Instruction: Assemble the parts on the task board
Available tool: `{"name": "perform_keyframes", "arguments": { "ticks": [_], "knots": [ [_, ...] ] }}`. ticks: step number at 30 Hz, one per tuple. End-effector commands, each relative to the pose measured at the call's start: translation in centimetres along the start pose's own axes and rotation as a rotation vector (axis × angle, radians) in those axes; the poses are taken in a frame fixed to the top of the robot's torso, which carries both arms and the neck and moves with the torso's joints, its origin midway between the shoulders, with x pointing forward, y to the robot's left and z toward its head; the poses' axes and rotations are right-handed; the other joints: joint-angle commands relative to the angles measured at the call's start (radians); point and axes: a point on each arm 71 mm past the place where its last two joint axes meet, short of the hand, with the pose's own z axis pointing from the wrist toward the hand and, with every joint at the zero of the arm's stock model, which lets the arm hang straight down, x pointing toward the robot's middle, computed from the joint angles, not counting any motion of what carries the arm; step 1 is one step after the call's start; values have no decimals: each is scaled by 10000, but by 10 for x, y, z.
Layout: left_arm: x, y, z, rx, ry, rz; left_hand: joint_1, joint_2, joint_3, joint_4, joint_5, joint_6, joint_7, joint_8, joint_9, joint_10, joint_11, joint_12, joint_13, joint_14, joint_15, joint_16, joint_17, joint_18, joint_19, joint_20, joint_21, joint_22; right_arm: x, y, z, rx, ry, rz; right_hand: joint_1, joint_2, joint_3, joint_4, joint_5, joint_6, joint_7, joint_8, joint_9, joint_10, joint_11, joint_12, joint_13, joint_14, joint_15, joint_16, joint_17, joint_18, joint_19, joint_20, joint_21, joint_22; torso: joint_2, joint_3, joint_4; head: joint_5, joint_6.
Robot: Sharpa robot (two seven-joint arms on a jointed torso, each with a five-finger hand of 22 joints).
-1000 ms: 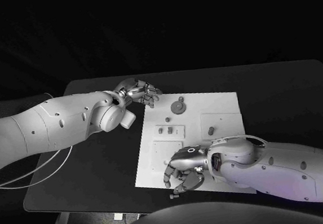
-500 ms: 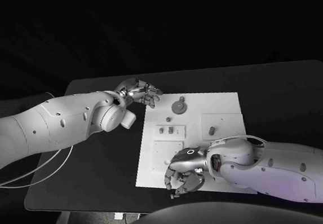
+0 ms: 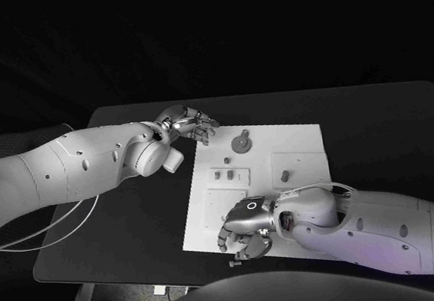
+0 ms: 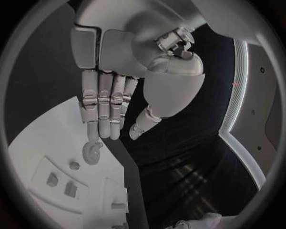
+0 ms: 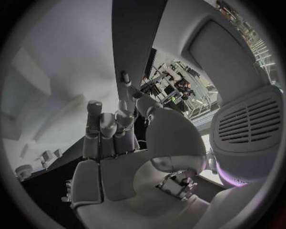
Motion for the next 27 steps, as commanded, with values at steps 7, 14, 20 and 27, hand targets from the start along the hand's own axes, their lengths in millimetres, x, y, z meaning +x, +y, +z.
{"name": "perform_keyframes", "arguments": {
  "ticks": [7, 14, 20, 27],
  "knots": [
    [3, -2, 0, 138, 187, 6, 1, 59, 23, 21, 47, 80, 7, 31, 15, -103, 9, 56, -9, 63, -10, 52, -15, 147, 64, -4, -36, 14, 0, 6, 7, -98, 244, -501, 1, -89, -19, 14, 118, -44, -2, -62, -28, 59, -70, 36, -18, 48, -71, 56, -2, 149, 66, -26, 41, 126, -1, -4, 10, -13, 0],
    [3, -2, 0, 145, 194, 4, 0, 60, 23, 20, 47, 79, 7, 31, 15, -107, 9, 64, -11, 63, -10, 52, -15, 147, 64, -4, -39, 16, 2, 8, 10, -80, 360, -482, -21, -112, -25, 12, 120, -130, 15, -100, -69, 72, -57, 31, -28, 53, -68, 53, -10, 149, 72, -27, 36, 119, 0, 3, 2, -10, 0],
    [4, -2, 1, 152, 203, 5, 1, 61, 23, 19, 47, 78, 7, 31, 15, -111, 9, 70, -13, 63, -10, 52, -16, 147, 65, -5, -41, 17, 5, 8, 11, -2, 668, -507, -50, -174, -46, 12, 87, -201, 41, -130, -104, 69, -32, 24, -36, 48, -48, 45, -16, 149, 62, -24, 24, 114, -2, 6, 4, -21, 0],
    [3, -2, 1, 137, 196, 6, 1, 62, 22, 18, 47, 78, 7, 32, 15, -116, 9, 78, -15, 64, -11, 53, -16, 147, 66, -5, -43, 19, 8, 7, 10, 26, 864, -494, -39, -240, -56, 10, 41, -326, 117, -181, -162, 46, 39, 15, -45, 21, 14, 29, -25, 149, 35, -17, 1, 105, -4, -1, 11, 13, 0]
  ]
}}
